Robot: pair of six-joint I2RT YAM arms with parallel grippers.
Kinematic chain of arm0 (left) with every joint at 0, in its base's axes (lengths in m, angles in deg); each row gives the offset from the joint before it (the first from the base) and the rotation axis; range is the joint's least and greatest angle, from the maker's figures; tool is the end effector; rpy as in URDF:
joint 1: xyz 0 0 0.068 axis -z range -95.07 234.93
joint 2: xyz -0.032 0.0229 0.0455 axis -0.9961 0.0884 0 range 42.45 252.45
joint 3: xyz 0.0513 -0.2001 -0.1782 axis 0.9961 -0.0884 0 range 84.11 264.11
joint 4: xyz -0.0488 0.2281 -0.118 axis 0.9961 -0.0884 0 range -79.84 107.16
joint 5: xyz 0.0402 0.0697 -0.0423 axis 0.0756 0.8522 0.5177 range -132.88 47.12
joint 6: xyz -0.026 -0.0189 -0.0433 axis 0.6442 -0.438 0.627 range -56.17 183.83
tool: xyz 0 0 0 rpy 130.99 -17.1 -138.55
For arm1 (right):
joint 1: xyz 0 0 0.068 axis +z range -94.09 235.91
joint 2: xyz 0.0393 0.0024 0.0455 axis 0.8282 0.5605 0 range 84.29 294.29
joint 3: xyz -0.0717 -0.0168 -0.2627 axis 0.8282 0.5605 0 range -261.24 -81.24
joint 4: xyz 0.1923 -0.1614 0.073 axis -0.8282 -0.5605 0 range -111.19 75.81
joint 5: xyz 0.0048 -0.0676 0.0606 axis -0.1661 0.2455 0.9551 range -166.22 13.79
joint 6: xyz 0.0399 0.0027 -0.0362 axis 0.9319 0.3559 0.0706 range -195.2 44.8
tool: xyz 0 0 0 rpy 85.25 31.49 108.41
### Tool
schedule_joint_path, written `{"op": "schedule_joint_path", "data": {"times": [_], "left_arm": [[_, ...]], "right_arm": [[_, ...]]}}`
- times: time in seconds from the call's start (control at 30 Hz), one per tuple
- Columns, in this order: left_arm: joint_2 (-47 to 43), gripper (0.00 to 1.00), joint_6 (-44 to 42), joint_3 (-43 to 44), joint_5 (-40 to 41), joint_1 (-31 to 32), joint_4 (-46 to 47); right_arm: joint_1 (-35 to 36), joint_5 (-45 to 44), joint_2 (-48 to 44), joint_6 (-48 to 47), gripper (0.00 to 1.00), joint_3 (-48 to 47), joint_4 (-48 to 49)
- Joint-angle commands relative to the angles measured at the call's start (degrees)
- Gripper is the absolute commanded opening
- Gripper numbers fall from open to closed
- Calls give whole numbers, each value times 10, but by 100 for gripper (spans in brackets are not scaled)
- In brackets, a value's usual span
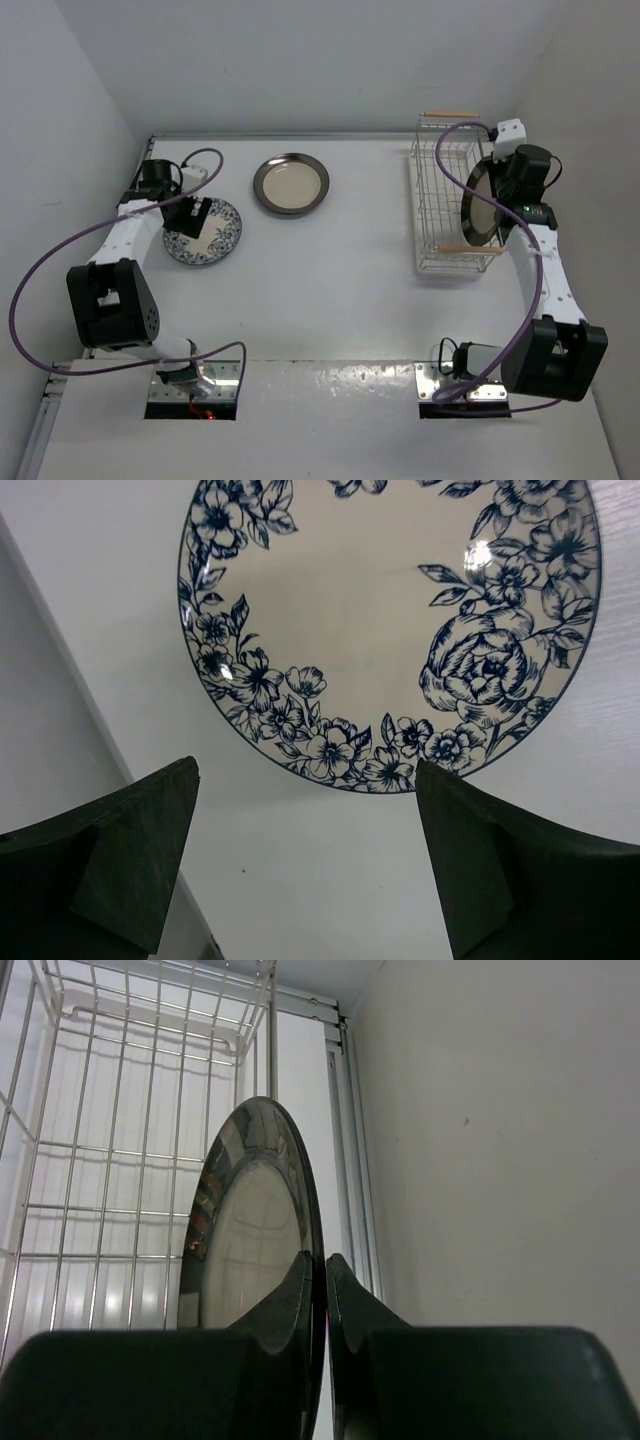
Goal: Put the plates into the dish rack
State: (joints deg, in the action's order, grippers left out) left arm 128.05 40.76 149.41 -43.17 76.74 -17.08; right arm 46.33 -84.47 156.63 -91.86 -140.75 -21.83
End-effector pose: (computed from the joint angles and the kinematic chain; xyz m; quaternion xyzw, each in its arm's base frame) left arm 0.3107 0.0445 0.2588 0.1240 0.9444 0.0797 0.2939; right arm 0.2895 -0.0541 0.3310 -0.0097 0.8203 -0.1867 0.5405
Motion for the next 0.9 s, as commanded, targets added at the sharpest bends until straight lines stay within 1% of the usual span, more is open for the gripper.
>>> {"op": "schedule_joint_path", "data": {"times": [0.0, 0.03, 0.1, 0.17, 0.23, 0.3, 0.33, 0.37, 0.43, 0.47, 0.53, 0.57, 0.63, 0.67, 0.77, 0.87], "left_arm": [[28, 94, 23, 12, -53, -51, -19], [34, 94, 23, 19, -59, -66, -25], [42, 95, 23, 19, -59, -77, -25], [47, 95, 23, 19, -65, -92, -25], [53, 95, 23, 19, -70, -102, -25], [53, 95, 23, 19, -70, -110, -25], [53, 95, 23, 19, -75, -118, -25], [58, 95, 18, 19, -75, -125, -25], [58, 95, 13, 19, -75, -132, -25], [58, 95, 13, 19, -75, -132, -25], [58, 95, 7, 19, -81, -147, -25], [65, 95, 7, 19, -89, -153, -25], [83, 95, 7, 32, -109, -171, -25], [93, 95, 7, 32, -110, -176, -25], [155, 95, 7, 68, -116, -184, -20], [215, 94, 7, 107, -164, -184, -31]], "right_arm": [[-5, 36, -13, 34, 6, 13, 29], [-6, 41, -13, 38, 9, 18, 32], [-10, 46, -11, 47, 10, 25, 40], [-17, 64, -11, 50, 15, 29, 38], [-15, 72, -15, 49, 22, 39, 37], [-15, 75, -27, 48, 26, 56, 43], [-17, 75, -30, 48, 31, 62, 51], [-18, 78, -39, 47, 43, 67, 58], [-20, 80, -55, 47, 52, 83, 63], [-23, 79, -57, 47, 60, 87, 64], [-24, 79, -61, 49, 65, 85, 61], [-25, 80, -62, 51, 73, 83, 61], [-25, 94, -61, 57, 81, 66, 49], [-25, 95, -60, 59, 86, 62, 45], [-25, 90, -62, 76, 100, 35, 34], [-24, 92, -65, 91, 100, 12, 21]]}}
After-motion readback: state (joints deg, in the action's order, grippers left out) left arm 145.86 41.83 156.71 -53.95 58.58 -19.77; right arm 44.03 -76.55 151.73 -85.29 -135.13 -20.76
